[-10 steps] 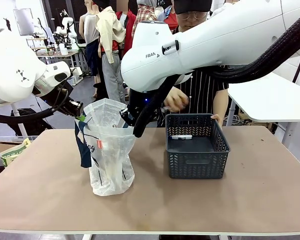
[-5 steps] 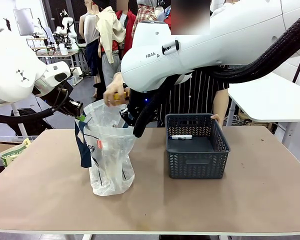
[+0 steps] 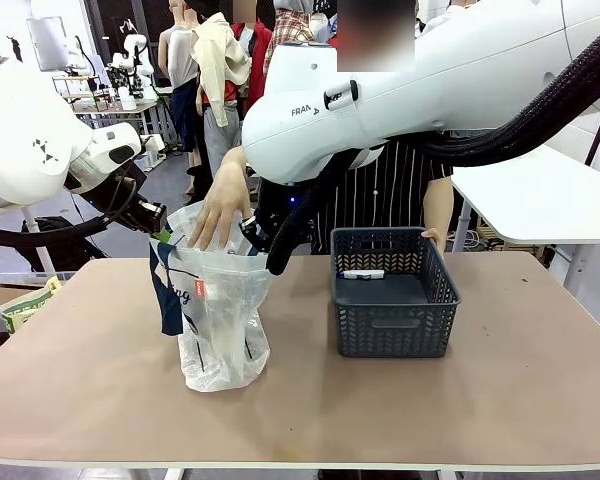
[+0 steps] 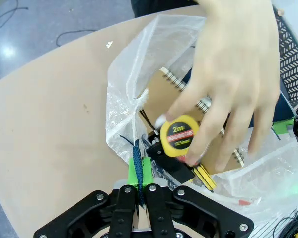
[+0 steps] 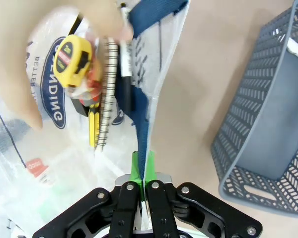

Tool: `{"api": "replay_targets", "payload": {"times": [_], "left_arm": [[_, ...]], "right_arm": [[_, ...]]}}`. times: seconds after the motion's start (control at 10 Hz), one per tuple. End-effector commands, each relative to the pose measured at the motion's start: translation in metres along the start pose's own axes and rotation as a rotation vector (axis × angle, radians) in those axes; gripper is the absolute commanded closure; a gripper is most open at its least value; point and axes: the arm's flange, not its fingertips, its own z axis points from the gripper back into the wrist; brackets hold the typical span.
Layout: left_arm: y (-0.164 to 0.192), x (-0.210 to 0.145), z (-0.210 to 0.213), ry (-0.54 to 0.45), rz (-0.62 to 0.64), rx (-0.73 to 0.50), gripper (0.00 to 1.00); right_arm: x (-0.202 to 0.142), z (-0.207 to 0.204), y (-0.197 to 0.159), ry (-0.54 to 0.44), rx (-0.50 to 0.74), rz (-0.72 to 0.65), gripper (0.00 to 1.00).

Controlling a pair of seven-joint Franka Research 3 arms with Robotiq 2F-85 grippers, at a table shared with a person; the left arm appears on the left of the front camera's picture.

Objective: Transfer purchased items from the store into the shopping bag.
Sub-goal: Move the Reusable shopping bag to the right side of the table.

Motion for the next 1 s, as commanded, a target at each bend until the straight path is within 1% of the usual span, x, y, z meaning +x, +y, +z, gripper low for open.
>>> {"api": "replay_targets", "payload": {"times": [0.0,0.9], "left_arm": [[0.0018,-0.0006,0.0011,0.003,-0.008,0.005,1.00],[0.0018,-0.0006,0.0011,0.003,-0.008,0.005,1.00]], "right_arm": [[-0.0022,-0.0028,-0.0008,0.002,0.000,-0.001,1.00],[-0.0022,-0.0028,-0.0008,0.002,0.000,-0.001,1.00]]}}
